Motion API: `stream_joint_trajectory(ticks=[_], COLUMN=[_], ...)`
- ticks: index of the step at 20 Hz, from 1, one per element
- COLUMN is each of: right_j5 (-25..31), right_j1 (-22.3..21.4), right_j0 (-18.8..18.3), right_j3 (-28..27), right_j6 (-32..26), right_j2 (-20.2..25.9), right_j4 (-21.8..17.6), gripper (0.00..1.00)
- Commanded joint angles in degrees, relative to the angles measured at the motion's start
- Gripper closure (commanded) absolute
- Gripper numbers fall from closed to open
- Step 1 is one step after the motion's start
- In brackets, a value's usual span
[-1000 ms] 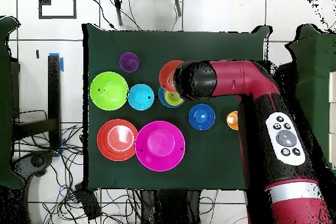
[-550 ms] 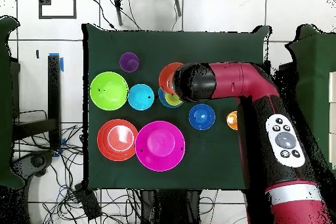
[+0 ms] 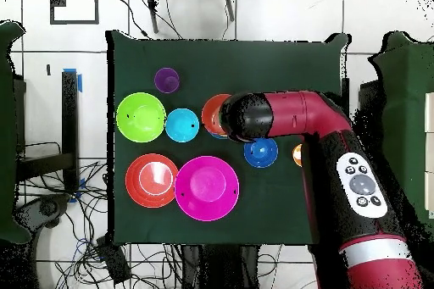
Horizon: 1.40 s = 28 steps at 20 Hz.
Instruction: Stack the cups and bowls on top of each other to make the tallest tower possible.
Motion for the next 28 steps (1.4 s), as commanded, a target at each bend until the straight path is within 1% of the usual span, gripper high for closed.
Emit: stream_joint_trajectory(ticks=[1,13,22,28], right_j5=[-2.64,-1.02,-4.92,-4.34], right_j1=[1.09,1.11,1.98,1.70], right_j0=[1.70,1.94,2.72,2.97], right_j3=[3.14,2.04,2.20,2.01], right_j6=[3.33,2.42,4.12,3.55], right_j2=[-2.08,-2.16,-3.06,-3.31], right_j4=[-1.51,-0.57,-1.55,-1.06], gripper=[1.00,1.00,1.00,1.00])
